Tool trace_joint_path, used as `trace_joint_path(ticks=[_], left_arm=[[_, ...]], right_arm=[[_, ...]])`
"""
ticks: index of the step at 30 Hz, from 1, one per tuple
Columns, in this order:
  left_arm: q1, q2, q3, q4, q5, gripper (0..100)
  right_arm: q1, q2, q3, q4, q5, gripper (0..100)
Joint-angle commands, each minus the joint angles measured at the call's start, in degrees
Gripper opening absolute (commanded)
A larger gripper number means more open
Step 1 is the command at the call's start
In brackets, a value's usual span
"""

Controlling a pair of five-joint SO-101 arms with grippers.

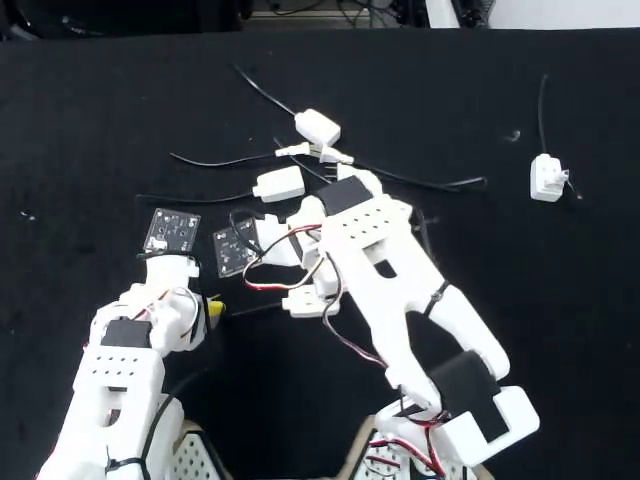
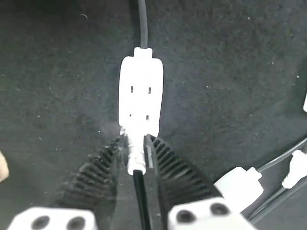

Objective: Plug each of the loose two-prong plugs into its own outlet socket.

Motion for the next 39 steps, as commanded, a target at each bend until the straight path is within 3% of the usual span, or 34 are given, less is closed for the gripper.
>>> trace_joint_path(ticks=[1,15,33,39], left_arm=[[-0.6,0.3,-0.1,-0.4,0.4,25],[-0.6,0.3,-0.2,-0.5,0.4,25],[-0.6,0.3,-0.2,-0.4,0.4,25],[-0.6,0.3,-0.2,-0.4,0.4,25]], right_arm=[[0.8,-0.3,0.7,-0.2,0.7,1.1],[-0.4,-12.1,11.3,-3.3,2.7,1.1],[-0.4,-12.0,12.3,-8.4,2.7,1.1],[-2.0,-6.0,13.3,-8.9,1.2,1.1]])
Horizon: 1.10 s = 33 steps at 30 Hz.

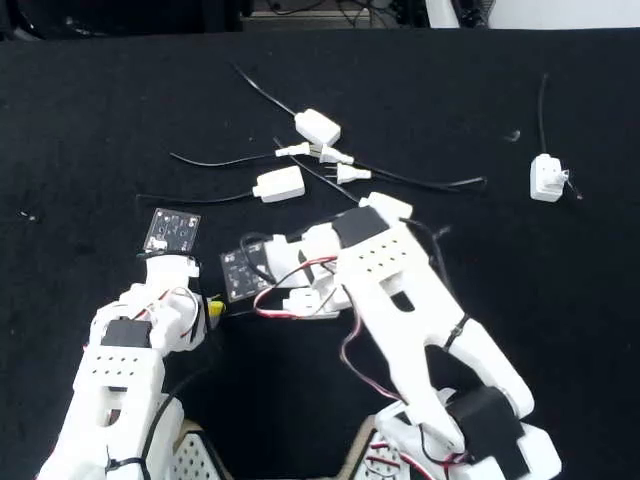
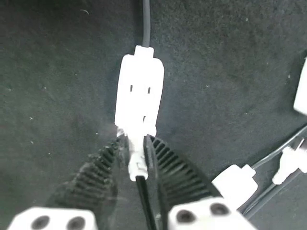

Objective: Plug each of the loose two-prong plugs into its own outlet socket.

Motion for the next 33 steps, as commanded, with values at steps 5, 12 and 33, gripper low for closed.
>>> trace_joint_path(ticks=[5,12,33], left_arm=[[-0.6,0.3,-0.1,-0.4,0.4,25],[-0.6,0.3,-0.1,-0.4,0.4,25],[-0.6,0.3,-0.1,-0.3,0.4,25]], right_arm=[[-1.1,6.4,-2.2,-0.4,-1.1,1.1],[-0.9,6.4,-2.4,0.8,-1.1,1.1],[7.6,5.0,-15.5,3.4,-22.9,1.2]])
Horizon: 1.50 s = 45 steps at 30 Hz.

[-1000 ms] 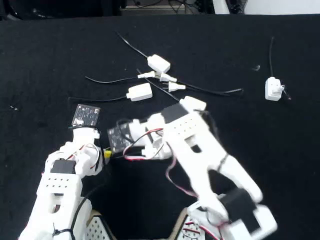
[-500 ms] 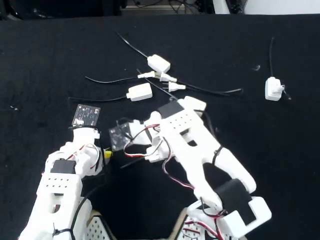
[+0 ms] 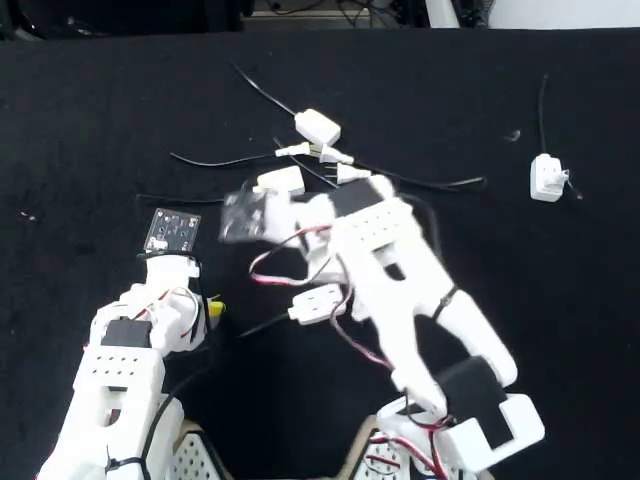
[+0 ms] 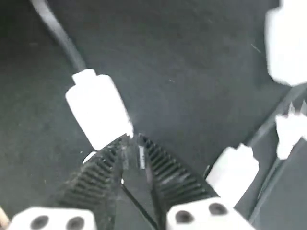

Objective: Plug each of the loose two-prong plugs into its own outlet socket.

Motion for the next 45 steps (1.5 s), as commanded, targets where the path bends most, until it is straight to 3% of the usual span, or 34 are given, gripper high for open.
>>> trace_joint_path(ticks=[1,4,9,11,15,18,26,32,41,45], left_arm=[[-0.6,0.1,-0.1,-0.3,0.4,25],[-0.6,0.1,0.0,-0.3,0.4,25],[-0.6,0.1,0.0,-0.4,0.4,25],[-0.6,0.1,0.0,-0.5,0.4,25],[-0.6,0.1,0.5,-0.8,0.4,25],[-0.6,0.1,0.7,-0.7,0.4,25],[-0.6,0.1,0.6,-0.8,0.4,25],[-0.6,0.1,0.6,-0.8,0.4,25],[-0.6,0.1,0.6,-0.8,0.4,25],[-0.6,0.1,0.6,-0.7,0.4,25]], right_arm=[[4.7,-1.8,-5.4,3.1,-7.4,1.3],[8.8,-1.8,-6.2,3.7,-14.5,2.3],[17.0,-1.7,-1.0,-3.7,-15.1,13.2],[18.5,-1.2,2.2,-9.0,-16.0,13.7],[19.0,-1.5,7.8,-13.4,-28.5,13.7],[21.5,-1.8,8.7,-13.3,-28.0,13.7],[25.3,-1.8,4.7,-8.1,-8.4,13.8],[26.2,-1.8,-1.5,-9.9,-5.5,14.2],[27.0,-1.5,-2.7,5.3,18.4,13.8],[27.7,-1.2,1.8,6.2,28.7,13.8]])
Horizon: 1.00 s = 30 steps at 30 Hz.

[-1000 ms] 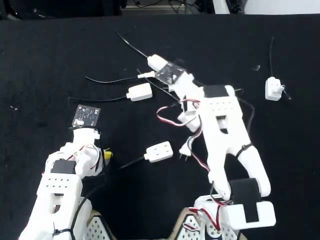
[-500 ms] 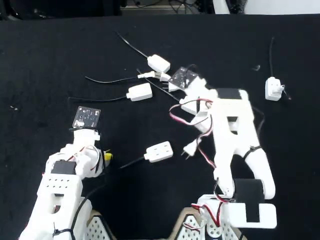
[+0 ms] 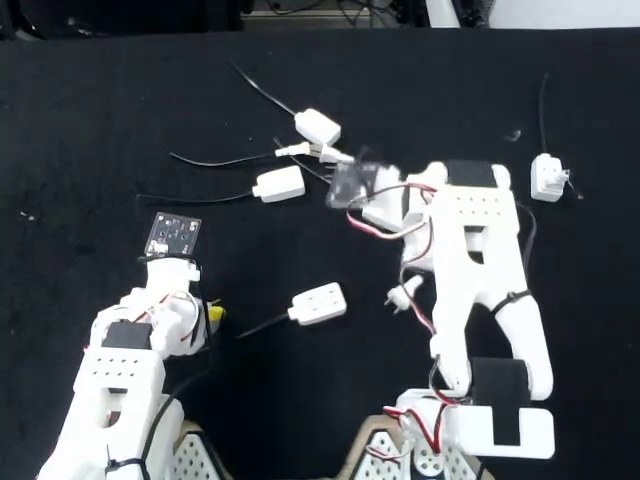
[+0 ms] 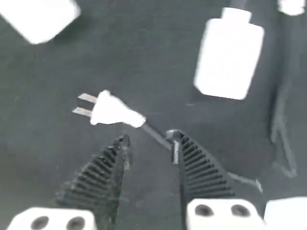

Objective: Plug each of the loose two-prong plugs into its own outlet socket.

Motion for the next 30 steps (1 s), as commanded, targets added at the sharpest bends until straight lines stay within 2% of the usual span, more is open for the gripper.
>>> trace_joint_path(ticks=[1,6,10,18,21,26,30], left_arm=[[-0.6,0.1,-0.6,-0.7,0.4,25],[-0.6,0.0,-0.5,-0.4,0.4,25],[-0.7,-0.1,-0.4,-0.4,0.4,25],[-0.7,0.0,-0.4,-0.4,0.4,25],[-0.7,0.0,-0.4,-0.4,0.4,25],[-0.7,0.0,-0.4,-0.5,0.4,25],[-0.6,0.1,-0.5,-0.6,0.4,25]], right_arm=[[2.3,-1.2,2.2,0.8,10.0,13.8],[3.9,-1.1,7.4,-7.8,18.9,13.8],[3.7,-1.1,12.2,-14.4,18.6,14.0],[4.3,5.4,11.6,-16.0,18.7,13.8],[4.5,11.6,6.5,-14.2,18.6,13.8],[4.6,18.9,-3.6,-4.2,18.6,13.8],[4.7,22.7,-7.4,-2.9,18.6,13.7]])
